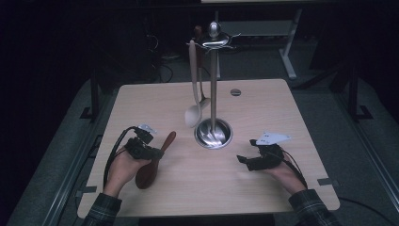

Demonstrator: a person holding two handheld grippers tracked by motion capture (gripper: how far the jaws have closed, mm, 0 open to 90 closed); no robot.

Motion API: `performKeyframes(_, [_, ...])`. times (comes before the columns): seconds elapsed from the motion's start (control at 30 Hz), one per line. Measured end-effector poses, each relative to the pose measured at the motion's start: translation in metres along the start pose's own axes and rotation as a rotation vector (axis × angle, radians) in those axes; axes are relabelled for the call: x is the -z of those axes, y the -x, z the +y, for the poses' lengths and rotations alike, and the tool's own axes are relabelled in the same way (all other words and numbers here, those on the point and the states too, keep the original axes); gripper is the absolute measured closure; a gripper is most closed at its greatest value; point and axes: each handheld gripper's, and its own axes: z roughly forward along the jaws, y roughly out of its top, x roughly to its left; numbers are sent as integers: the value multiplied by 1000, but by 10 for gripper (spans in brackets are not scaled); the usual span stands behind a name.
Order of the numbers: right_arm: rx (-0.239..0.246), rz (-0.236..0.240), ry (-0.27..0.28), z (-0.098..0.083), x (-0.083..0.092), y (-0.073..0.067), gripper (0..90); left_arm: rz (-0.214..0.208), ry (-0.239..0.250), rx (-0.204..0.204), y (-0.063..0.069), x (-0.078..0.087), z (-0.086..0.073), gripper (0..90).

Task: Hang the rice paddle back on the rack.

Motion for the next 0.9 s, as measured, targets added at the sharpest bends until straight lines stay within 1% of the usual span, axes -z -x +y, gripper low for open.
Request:
performKeyframes(0.07, [2, 3, 3, 0, 0, 0, 167, -8, 55, -10, 2, 7, 0, 786])
performKeyframes(0.1, [0, 5, 4, 0, 0, 1, 168, -15, 68, -8, 3, 11, 0, 786])
performKeyframes(0.17, [-21, 16, 5, 1, 0, 1, 176, -14, 97, -21, 6, 16, 0, 786])
performKeyframes(0.2, [-20, 17, 8, 1, 1, 2, 192, -19, 119, -18, 8, 18, -1, 786])
performKeyframes(0.27, [-27, 14, 14, 3, 1, 2, 191, -29, 161, -25, 11, 21, 0, 786])
performKeyframes(0.3, [-38, 16, 19, 4, 2, 1, 191, -34, 188, -20, 13, 22, 0, 786])
performKeyframes(0.33, [-30, 13, 29, 5, 3, 2, 188, -39, 207, -28, 14, 24, 1, 786])
performKeyframes(0.37, [-41, 10, 30, 7, 4, 1, 184, -41, 221, -38, 15, 26, 2, 786])
performKeyframes(0.4, [-44, 10, 42, 8, 6, 1, 187, -45, 245, -30, 18, 26, 2, 786])
performKeyframes(0.47, [-57, 4, 43, 12, 8, -1, 179, -52, 275, -36, 22, 27, 4, 786])
performKeyframes(0.5, [-68, 14, 33, 14, 8, -3, 181, -61, 281, -38, 24, 26, 5, 786])
performKeyframes(0.57, [-69, 13, 28, 18, 9, -6, 196, -69, 293, -46, 29, 24, 7, 786])
performKeyframes(0.67, [-81, 24, 29, 22, 9, -11, 210, -62, 325, -62, 36, 22, 11, 786])
performKeyframes(0.7, [-84, 28, 33, 25, 9, -13, 219, -68, 336, -58, 39, 21, 13, 786])
performKeyframes(0.73, [-85, 28, 39, 28, 10, -16, 225, -67, 351, -62, 41, 20, 15, 786])
performKeyframes(0.77, [-84, 30, 53, 31, 10, -18, 238, -72, 365, -58, 44, 19, 17, 786])
performKeyframes(0.8, [-89, 41, 66, 36, 11, -21, 267, -71, 374, -68, 47, 18, 19, 786])
performKeyframes(0.83, [-82, 59, 79, 40, 12, -24, 296, -71, 386, -66, 50, 17, 21, 786])
performKeyframes(0.9, [-74, 73, 110, 50, 12, -31, 315, -72, 389, -76, 55, 13, 25, 786])
